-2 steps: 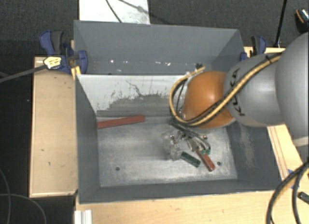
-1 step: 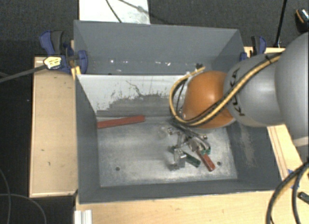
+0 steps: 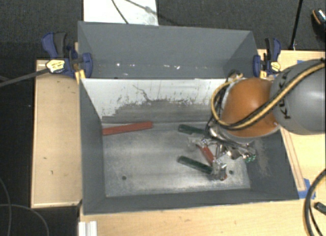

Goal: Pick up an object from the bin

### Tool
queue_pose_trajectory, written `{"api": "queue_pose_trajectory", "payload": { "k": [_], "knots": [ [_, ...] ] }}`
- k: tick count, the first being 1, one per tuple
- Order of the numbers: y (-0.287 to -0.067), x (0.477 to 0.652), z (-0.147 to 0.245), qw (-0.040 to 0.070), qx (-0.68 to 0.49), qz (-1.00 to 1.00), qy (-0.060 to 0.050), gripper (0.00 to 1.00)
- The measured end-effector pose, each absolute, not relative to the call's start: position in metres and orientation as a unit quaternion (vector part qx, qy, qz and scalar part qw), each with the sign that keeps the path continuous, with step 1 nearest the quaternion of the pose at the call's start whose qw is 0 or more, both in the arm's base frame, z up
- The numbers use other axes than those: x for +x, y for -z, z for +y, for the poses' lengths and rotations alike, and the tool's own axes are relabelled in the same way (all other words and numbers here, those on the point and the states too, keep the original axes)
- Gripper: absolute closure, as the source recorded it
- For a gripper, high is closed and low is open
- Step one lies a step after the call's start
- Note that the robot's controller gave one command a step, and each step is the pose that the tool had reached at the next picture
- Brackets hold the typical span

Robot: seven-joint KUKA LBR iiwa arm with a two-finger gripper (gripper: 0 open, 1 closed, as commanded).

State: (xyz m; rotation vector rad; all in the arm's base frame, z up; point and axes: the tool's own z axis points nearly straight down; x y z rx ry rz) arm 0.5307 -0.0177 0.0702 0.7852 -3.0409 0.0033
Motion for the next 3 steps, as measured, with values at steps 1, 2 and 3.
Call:
{"api": "queue_pose_trajectory", "payload": {
  "k": [1,2,3],
  "knots": [
    [-0.07,0.518,-0.022,0.0,0.116,-0.993,0.0,0.0],
    [-0.071,0.518,-0.021,0.0,0.115,-0.993,0.0,1.0],
    [-0.243,0.537,-0.027,-0.005,0.254,-0.967,-0.002,1.0]
  ]
}}
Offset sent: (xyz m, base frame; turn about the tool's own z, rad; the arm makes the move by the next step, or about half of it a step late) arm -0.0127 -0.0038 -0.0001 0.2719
